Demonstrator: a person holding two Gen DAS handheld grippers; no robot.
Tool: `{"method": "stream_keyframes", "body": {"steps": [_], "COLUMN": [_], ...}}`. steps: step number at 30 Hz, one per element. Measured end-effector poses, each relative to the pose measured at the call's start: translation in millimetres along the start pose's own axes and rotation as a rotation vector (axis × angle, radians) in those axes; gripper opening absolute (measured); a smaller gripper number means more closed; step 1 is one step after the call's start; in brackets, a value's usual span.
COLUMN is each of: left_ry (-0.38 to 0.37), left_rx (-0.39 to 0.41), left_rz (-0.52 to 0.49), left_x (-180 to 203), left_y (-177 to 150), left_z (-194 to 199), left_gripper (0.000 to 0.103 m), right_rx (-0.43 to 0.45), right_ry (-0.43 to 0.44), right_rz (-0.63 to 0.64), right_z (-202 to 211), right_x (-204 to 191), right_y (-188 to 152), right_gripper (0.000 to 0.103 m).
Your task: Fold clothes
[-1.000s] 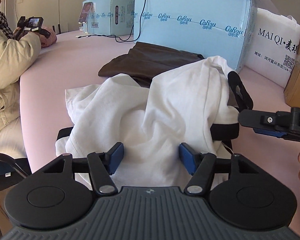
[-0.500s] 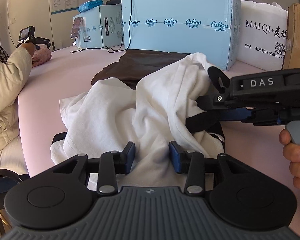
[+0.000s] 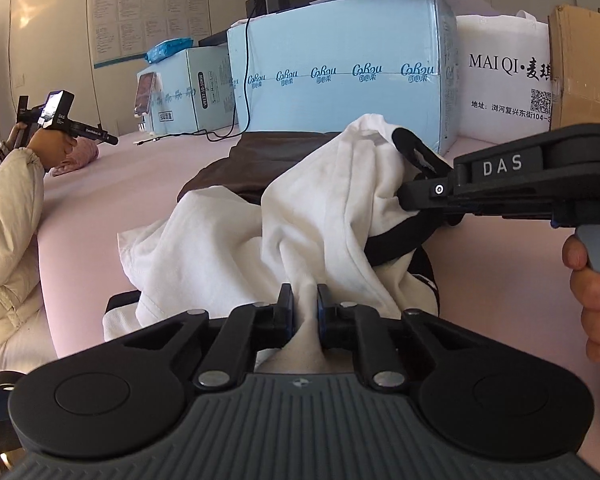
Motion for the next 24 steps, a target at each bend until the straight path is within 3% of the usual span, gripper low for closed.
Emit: {"method": "stream_keyframes", "body": {"steps": [3,9,12,18,24], "left_ry": [-0.056,-0.198,-0.329,-0.514,-0.645], "left_rx": [0.006,0.067,0.084,0.089,0.068], "left_rz": [0.088,0.048,0.03,-0.071,-0.141], "left_x": [-4,29,58,129,189], "left_y": [12,36,42,41,33], "left_z": [3,19,27,43,63], "left_gripper": [0.008,0.007,0.007,0.008,0.008], "right_rx": [0.063,0.15,0.156,0.163,0.136], "right_ry": [-0.035,-0.167,-0.261,-0.434,-0.585], "right_rz": [0.046,0.09,0.084,0.163,0.203], "right_z": [23,83,121,195,271], "right_x": [-3,15,31,53,61], "right_y": [13,34,38,31,-9], "right_gripper": [0.009,0.009,0.009,0.009,0.009]}}
Point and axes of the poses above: each gripper's, at about its wrist camera, not at the fingertips, and z roughly against the way its jaws point, x to its right, y to its top, the point moved 9 cm from there along -z, roughly the way its jaws point, and after that the axes turned 2 degrees about -z, right-handed, at the moved point
